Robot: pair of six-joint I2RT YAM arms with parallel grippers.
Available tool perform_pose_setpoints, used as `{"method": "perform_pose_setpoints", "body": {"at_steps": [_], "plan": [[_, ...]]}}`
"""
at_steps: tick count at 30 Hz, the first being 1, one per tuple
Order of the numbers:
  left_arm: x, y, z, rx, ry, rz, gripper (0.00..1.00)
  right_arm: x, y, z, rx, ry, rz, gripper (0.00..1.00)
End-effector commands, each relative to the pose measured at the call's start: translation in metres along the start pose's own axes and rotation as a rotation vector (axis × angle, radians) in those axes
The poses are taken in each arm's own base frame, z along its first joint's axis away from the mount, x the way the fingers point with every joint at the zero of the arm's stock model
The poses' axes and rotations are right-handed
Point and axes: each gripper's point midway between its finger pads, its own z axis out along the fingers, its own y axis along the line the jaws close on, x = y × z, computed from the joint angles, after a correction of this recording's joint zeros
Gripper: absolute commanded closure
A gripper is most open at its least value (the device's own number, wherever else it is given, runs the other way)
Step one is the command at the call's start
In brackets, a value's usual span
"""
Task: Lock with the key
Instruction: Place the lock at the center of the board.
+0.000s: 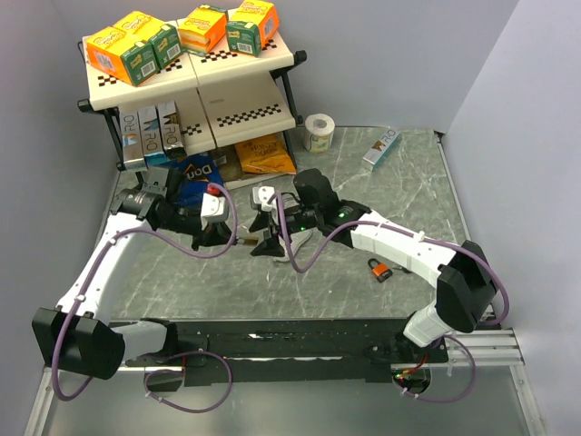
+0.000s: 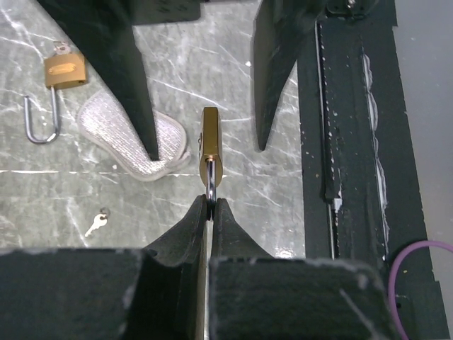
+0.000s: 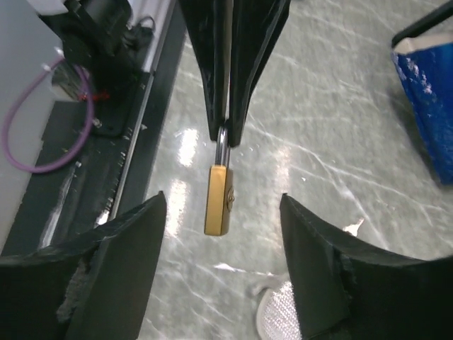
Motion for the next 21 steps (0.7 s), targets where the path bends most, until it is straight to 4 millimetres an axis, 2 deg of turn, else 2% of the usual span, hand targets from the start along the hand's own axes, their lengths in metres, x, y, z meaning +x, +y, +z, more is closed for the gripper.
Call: {"method": "perform_pose_setpoints", "body": {"at_steps": [1, 3, 4, 6, 7, 8, 9, 10, 11, 12, 13, 14, 16, 17, 18, 19, 21], "plan": [[-0.026, 0.007, -0.001, -0.003, -0.071, 0.036, 0.99, -0.008, -0.003, -0.009, 0.055, 0.005, -0.104, 0.4], [-0.026, 0.008, -0.001, -0.008, -0.072, 0.03, 0.99, -0.009, -0.006, -0.009, 0.08, 0.004, -0.104, 0.49], [-0.026, 0.009, -0.001, -0.009, -0.071, 0.025, 0.99, -0.011, -0.008, -0.009, 0.09, -0.005, -0.104, 0.6], [-0.026, 0.012, 0.0, -0.017, -0.073, 0.016, 0.99, -0.014, -0.012, -0.01, 0.116, -0.012, -0.101, 0.73], [-0.027, 0.015, 0.0, -0.027, -0.075, 0.01, 0.97, -0.016, -0.013, -0.01, 0.121, -0.022, -0.097, 0.87], [-0.027, 0.016, 0.0, -0.035, -0.077, -0.035, 0.9, -0.019, -0.014, -0.009, 0.13, -0.031, -0.083, 0.95], [-0.028, 0.018, 0.0, -0.048, -0.08, -0.065, 0.76, -0.021, -0.017, -0.01, 0.145, -0.034, -0.076, 1.0], [-0.036, 0.031, -0.001, -0.093, -0.102, -0.046, 0.51, -0.019, -0.018, -0.012, 0.162, -0.032, -0.057, 1.0], [-0.037, 0.035, -0.003, -0.129, -0.108, -0.171, 0.44, -0.027, -0.024, -0.013, 0.192, -0.066, -0.044, 1.0], [-0.037, 0.037, -0.004, -0.159, -0.119, -0.218, 0.38, -0.03, -0.032, -0.018, 0.237, -0.075, -0.03, 1.0], [-0.045, 0.053, -0.01, -0.221, -0.157, -0.201, 0.04, -0.031, -0.034, -0.02, 0.263, -0.092, 0.02, 1.0], [-0.038, 0.054, -0.009, -0.259, -0.168, -0.365, 0.04, -0.035, -0.041, -0.023, 0.293, -0.115, 0.029, 1.0], [-0.052, 0.065, -0.021, -0.326, -0.246, -0.393, 0.04, -0.043, -0.055, -0.032, 0.377, -0.149, 0.092, 1.0], [-0.052, 0.065, -0.02, -0.338, -0.299, -0.562, 0.04, -0.046, -0.059, -0.035, 0.402, -0.164, 0.108, 1.0], [-0.06, 0.065, -0.024, -0.364, -0.348, -0.613, 0.04, -0.052, -0.063, -0.038, 0.424, -0.186, 0.117, 1.0], [-0.068, 0.065, -0.025, -0.363, -0.411, -0.764, 0.04, -0.058, -0.068, -0.04, 0.455, -0.207, 0.156, 1.0], [-0.077, 0.071, -0.029, -0.39, -0.503, -0.818, 0.04, -0.064, -0.073, -0.041, 0.474, -0.233, 0.181, 1.0]]}}
